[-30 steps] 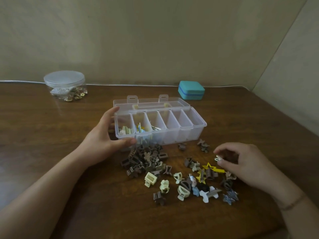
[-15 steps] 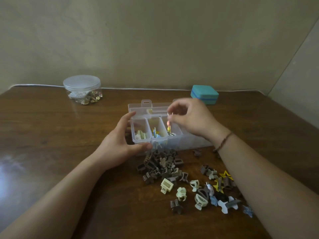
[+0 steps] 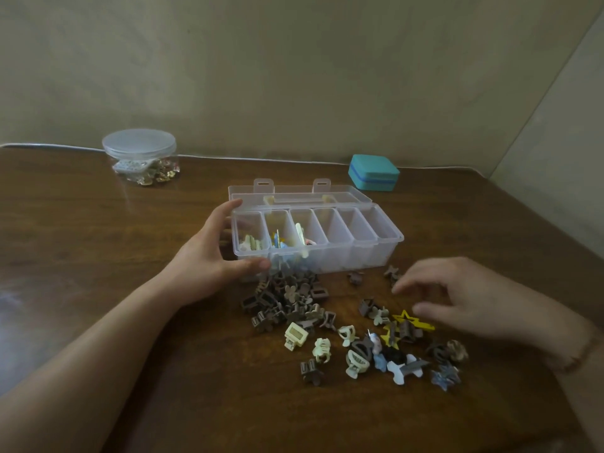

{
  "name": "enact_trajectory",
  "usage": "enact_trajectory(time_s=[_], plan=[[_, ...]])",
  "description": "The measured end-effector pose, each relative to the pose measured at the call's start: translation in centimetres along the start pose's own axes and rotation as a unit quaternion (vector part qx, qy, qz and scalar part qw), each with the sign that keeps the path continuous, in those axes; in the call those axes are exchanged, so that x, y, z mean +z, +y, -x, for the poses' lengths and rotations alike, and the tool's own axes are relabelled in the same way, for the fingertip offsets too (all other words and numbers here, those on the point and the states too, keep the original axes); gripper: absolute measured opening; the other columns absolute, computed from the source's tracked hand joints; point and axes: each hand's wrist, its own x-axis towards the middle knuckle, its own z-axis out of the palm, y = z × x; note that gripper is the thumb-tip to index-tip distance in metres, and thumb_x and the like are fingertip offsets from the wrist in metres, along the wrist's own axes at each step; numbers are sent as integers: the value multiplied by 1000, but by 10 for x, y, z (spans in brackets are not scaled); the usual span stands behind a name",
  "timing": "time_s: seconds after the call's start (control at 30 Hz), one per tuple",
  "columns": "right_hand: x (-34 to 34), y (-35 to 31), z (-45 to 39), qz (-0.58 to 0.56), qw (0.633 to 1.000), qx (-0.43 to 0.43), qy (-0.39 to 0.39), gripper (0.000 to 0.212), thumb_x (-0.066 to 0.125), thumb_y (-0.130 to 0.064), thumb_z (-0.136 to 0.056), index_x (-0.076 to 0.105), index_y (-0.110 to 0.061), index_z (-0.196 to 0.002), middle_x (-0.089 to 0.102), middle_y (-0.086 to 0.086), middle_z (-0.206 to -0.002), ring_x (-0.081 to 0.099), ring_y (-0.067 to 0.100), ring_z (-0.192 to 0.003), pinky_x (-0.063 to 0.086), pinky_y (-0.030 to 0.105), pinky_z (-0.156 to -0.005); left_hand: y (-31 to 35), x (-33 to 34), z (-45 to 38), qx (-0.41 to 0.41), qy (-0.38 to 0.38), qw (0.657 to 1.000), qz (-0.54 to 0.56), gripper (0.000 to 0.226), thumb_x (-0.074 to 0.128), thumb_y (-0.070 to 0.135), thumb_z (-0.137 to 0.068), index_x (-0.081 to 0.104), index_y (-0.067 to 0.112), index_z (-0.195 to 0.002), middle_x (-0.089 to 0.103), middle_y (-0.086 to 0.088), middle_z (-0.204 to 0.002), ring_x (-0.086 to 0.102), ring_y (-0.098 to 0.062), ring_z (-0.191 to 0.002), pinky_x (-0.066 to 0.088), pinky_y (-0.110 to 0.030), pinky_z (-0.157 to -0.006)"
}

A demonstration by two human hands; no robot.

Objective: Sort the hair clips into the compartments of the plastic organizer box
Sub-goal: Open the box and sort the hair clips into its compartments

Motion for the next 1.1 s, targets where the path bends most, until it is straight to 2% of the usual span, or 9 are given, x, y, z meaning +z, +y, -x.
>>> enact_trajectory(time_s=[0.13, 0.27, 0.57, 0.67, 0.83, 0.9, 0.97, 1.03, 1.1], plan=[[9, 6, 7, 0, 999, 46, -30, 32, 66, -38, -86, 52, -56, -109, 59, -26, -98, 56, -7, -90, 53, 25, -80, 0, 1, 0, -3, 4, 1000, -2, 110, 79, 52, -60, 19, 40, -152, 46, 18, -129, 48, -6, -117, 38, -33, -101], [12, 4, 5, -16, 997, 65, -24, 33, 63, -32, -89, 53, -52, -114, 64, -15, -87, 62, 2, -81, 55, 31, -76, 0, 0, 0, -4, 3, 1000, -1, 109, 79, 52, -61, 20, 41, -152, 46, 18, -130, 48, -6, -117, 38, -32, -99], [5, 8, 2, -27, 995, 64, -65, 34, 67, -28, -86, 54, -54, -105, 60, -15, -87, 59, 6, -80, 55, 31, -73, 0, 0, -1, -3, 1, 1000, -2, 112, 80, 58, -59, 18, 42, -151, 44, 21, -127, 48, -1, -112, 37, -29, -97], [-19, -2, -10, -41, 999, 28, -4, 32, 72, -25, -82, 58, -48, -99, 62, -15, -86, 60, 3, -82, 52, 23, -70, -2, -1, -1, -2, -3, 1000, 3, 116, 82, 67, -55, 18, 45, -150, 45, 24, -127, 49, 8, -108, 38, -27, -95], [-41, -48, -79, -140, 964, -55, 218, 16, 75, -16, -76, 64, -28, -79, 66, -8, -75, 59, 6, -67, 44, 14, -59, 0, -1, -1, -7, -5, 1000, 5, 112, 78, 55, -57, 17, 43, -151, 42, 20, -131, 46, -2, -117, 37, -27, -97], [-34, -62, -112, -151, 963, -45, 219, 14, 73, -17, -76, 63, -26, -73, 65, -8, -71, 59, 9, -66, 48, 20, -63, 0, -1, -1, -6, -6, 1000, 7, 112, 78, 56, -57, 17, 44, -150, 43, 19, -132, 47, -4, -119, 38, -28, -99], [-21, -68, -134, -124, 977, -25, 170, 13, 71, -19, -77, 63, -26, -71, 62, -9, -69, 57, 7, -64, 48, 26, -60, 0, -1, 0, -5, -6, 1000, 9, 111, 78, 57, -57, 18, 43, -150, 43, 20, -131, 46, -2, -117, 37, -27, -97], [-11, -68, -140, -70, 989, -12, 129, 10, 68, -21, -81, 63, -27, -74, 60, -9, -68, 53, 5, -62, 40, 21, -54, 1, -1, 0, -3, -5, 1000, 9, 112, 77, 57, -57, 18, 42, -151, 42, 20, -130, 45, -1, -116, 36, -26, -96], [-9, -64, -134, -57, 988, -25, 143, 5, 67, -24, -83, 67, -27, -79, 64, -8, -74, 57, 6, -68, 41, 20, -58, 0, -1, -1, -4, -5, 1000, 8, 113, 76, 58, -56, 18, 41, -151, 42, 20, -130, 45, -1, -117, 37, -27, -97]])
